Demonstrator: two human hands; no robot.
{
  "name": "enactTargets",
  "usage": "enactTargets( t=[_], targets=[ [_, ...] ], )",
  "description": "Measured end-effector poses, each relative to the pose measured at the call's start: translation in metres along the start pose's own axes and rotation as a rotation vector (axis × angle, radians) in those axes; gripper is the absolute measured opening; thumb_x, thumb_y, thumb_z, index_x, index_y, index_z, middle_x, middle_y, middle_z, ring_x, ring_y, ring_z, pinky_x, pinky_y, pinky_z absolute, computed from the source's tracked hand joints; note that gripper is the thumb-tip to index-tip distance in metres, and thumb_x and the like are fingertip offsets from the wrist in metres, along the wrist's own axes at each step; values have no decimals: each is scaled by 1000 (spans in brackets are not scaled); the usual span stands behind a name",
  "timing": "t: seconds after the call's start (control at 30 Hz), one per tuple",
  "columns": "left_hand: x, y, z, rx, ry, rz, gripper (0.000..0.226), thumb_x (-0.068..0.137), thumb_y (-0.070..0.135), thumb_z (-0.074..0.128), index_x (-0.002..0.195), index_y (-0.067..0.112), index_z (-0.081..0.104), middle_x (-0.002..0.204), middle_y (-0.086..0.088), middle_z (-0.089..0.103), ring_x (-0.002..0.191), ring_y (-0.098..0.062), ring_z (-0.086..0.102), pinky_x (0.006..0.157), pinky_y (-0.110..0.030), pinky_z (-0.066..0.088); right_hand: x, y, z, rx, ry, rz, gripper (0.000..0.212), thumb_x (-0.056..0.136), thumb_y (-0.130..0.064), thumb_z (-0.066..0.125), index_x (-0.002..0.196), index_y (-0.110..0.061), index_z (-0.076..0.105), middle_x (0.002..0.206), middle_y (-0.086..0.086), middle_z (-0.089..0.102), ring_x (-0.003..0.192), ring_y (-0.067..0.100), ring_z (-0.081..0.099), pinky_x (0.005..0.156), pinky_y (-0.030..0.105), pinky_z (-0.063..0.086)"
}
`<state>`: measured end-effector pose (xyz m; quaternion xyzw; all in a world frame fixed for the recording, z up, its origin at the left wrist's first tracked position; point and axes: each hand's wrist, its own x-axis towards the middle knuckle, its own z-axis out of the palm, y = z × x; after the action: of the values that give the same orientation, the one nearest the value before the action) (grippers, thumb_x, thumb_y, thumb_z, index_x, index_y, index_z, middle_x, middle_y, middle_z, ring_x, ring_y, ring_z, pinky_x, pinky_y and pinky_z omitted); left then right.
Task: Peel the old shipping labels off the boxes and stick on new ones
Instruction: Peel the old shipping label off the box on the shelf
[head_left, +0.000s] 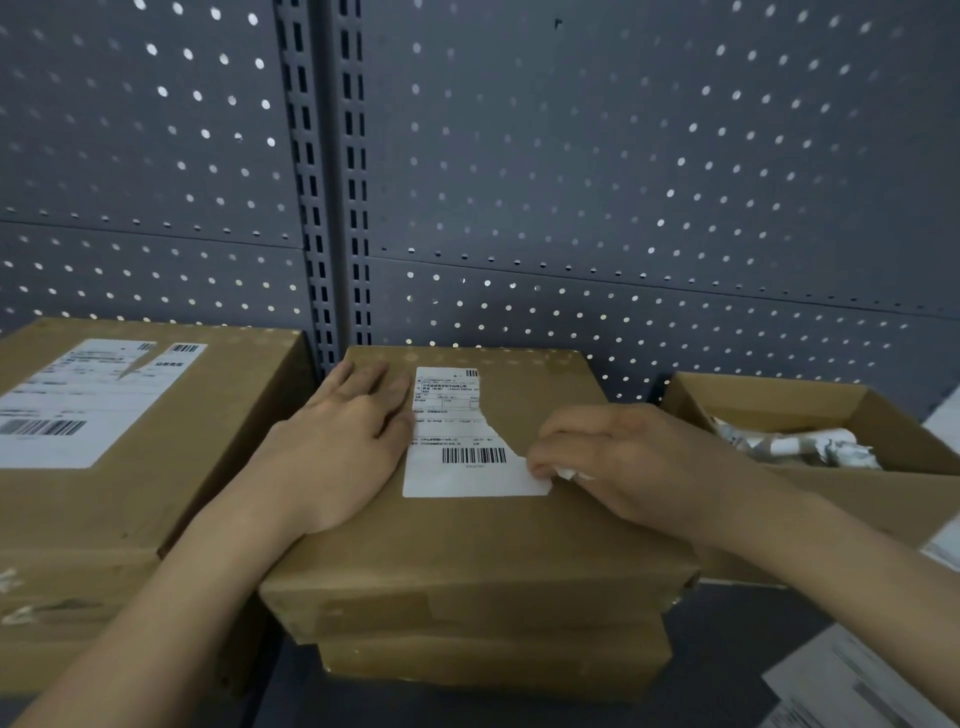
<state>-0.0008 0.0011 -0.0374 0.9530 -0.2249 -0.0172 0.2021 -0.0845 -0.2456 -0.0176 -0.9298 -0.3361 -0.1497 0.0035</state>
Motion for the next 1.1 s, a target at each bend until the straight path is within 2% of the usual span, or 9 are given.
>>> enactTargets(
  t=[0.07, 0.13, 0.23, 0.43, 0.57, 0.7, 0.87, 0.97, 1.1],
  targets=[
    [0, -1, -1, -16, -7, 0, 52, 100, 50, 23, 152, 42, 17, 162, 16, 8, 149, -7, -7, 120, -42, 14, -1, 3, -5, 145, -23, 44, 25, 92, -17, 44, 94, -19, 68, 98, -7, 63, 80, 12, 61, 68, 31, 55],
    [0, -1, -1, -13, -10, 0, 53, 101, 50, 24, 152, 41, 17, 162, 16, 8, 149, -7, -7, 120, -41, 14, -4, 6, -10, 204, -65, 65, 19, 94, -14, 52, 96, -21, 70, 100, -12, 62, 86, 2, 59, 77, 19, 50],
    [0, 0, -1, -10, -1, 9, 52, 102, 48, 24, 153, 41, 16, 162, 16, 8, 149, -8, -7, 119, -40, 14, -2, 9, -15, 255, -102, 63, 13, 91, -13, 64, 97, -21, 73, 98, -16, 62, 86, -9, 56, 79, 6, 42],
    [1, -1, 0, -5, -1, 7, 53, 101, 49, 24, 153, 40, 15, 162, 16, 8, 149, -8, -7, 120, -42, 15, 1, 9, -18, 286, -148, 77, 13, 92, -21, 60, 92, -27, 71, 97, -20, 59, 87, -7, 56, 78, 8, 42],
    [1, -2, 0, -3, 3, 4, 53, 101, 49, 23, 153, 41, 15, 162, 16, 8, 149, -7, -8, 119, -42, 16, 3, 2, -16, 205, -177, 83, 13, 95, -17, 53, 91, -27, 61, 96, -19, 52, 85, -1, 49, 77, 19, 44],
    [1, -1, 0, -3, 1, 1, 52, 101, 49, 23, 152, 42, 15, 161, 17, 7, 149, -7, -8, 118, -41, 16, 6, -5, -13, 85, -196, 72, 15, 91, -17, 41, 88, -29, 49, 90, -18, 44, 77, 2, 40, 65, 28, 48],
    [0, 1, 0, 13, -1, 0, 53, 101, 50, 22, 152, 42, 14, 162, 15, 6, 149, -8, -8, 118, -42, 17, 10, -5, -11, 36, -269, 66, 22, 90, -7, 46, 91, -29, 46, 90, -18, 37, 74, 1, 32, 62, 10, 30],
    [-1, 1, -1, 26, -2, 0, 53, 101, 50, 22, 153, 41, 14, 162, 15, 6, 149, -8, -8, 117, -42, 17, 10, -7, -14, 88, -276, 94, 15, 92, -18, 33, 92, -31, 42, 91, -18, 35, 75, 4, 38, 62, 14, 33],
    [0, 2, -2, 16, -3, -4, 52, 101, 49, 23, 152, 41, 14, 162, 16, 7, 149, -7, -7, 118, -41, 15, 8, -5, -15, 224, -244, 145, 11, 97, -28, 39, 91, -34, 46, 94, -18, 43, 85, 8, 52, 76, 23, 44]
  ],
)
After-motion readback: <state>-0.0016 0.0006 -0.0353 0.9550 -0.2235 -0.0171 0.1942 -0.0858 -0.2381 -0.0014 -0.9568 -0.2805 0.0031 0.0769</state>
